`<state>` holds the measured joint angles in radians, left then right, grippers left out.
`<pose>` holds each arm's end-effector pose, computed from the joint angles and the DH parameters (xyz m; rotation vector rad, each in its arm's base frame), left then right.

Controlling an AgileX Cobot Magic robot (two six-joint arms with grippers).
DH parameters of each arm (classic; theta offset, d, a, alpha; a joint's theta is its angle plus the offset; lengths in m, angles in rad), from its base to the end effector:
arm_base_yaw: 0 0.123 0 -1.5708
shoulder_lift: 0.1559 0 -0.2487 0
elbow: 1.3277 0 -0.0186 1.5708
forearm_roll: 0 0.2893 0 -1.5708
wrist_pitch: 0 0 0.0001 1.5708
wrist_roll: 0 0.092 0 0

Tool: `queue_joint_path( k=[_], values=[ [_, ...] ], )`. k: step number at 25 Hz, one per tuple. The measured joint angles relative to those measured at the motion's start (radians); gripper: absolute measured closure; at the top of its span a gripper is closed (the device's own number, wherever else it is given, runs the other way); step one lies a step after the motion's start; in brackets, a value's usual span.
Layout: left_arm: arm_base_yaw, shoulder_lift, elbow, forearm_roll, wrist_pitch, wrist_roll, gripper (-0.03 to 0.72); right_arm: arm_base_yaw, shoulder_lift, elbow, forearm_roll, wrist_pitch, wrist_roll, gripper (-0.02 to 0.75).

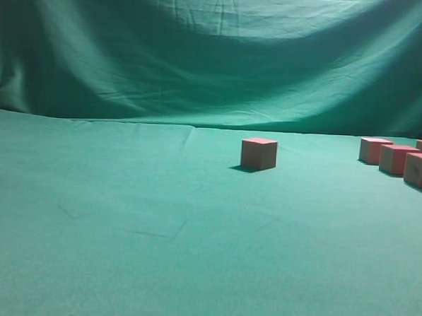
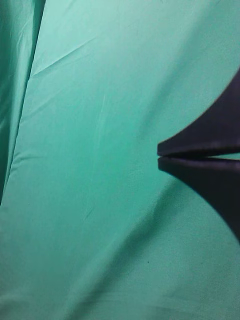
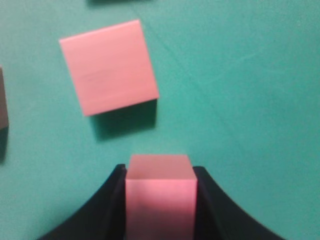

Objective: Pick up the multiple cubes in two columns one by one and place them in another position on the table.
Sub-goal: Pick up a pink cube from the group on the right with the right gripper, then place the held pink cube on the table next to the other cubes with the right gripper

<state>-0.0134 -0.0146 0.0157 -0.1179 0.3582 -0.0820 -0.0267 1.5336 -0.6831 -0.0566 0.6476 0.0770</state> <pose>0.1289 -0.0055 0.1768 -0.1361 1.8392 -0.1820 0.2658 -0.0102 0.0926 0.0913 2.9790 -0.0503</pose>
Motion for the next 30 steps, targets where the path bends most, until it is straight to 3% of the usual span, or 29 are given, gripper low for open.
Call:
queue_joint_path(
  k=[3,8,14,19,24,30],
  values=[
    [0.0,0.0,0.0,0.0,0.0,0.0,0.688,0.0,0.0,-0.007,0.0,0.024,-0.002,0.476],
    [0.0,0.0,0.0,0.0,0.0,0.0,0.688,0.036,-0.013,-0.111,0.006,0.214,-0.01,0.476],
    [0.0,0.0,0.0,0.0,0.0,0.0,0.688,0.199,-0.066,-0.338,0.008,0.406,-0.044,0.476],
    [0.0,0.0,0.0,0.0,0.0,0.0,0.688,0.365,-0.036,-0.565,0.061,0.45,-0.039,0.476],
    [0.0,0.0,0.0,0.0,0.0,0.0,0.688,0.499,0.102,-0.783,0.109,0.46,-0.016,0.476],
    [0.0,0.0,0.0,0.0,0.0,0.0,0.688,0.589,0.351,-1.041,0.12,0.546,-0.057,0.476]
  ],
)
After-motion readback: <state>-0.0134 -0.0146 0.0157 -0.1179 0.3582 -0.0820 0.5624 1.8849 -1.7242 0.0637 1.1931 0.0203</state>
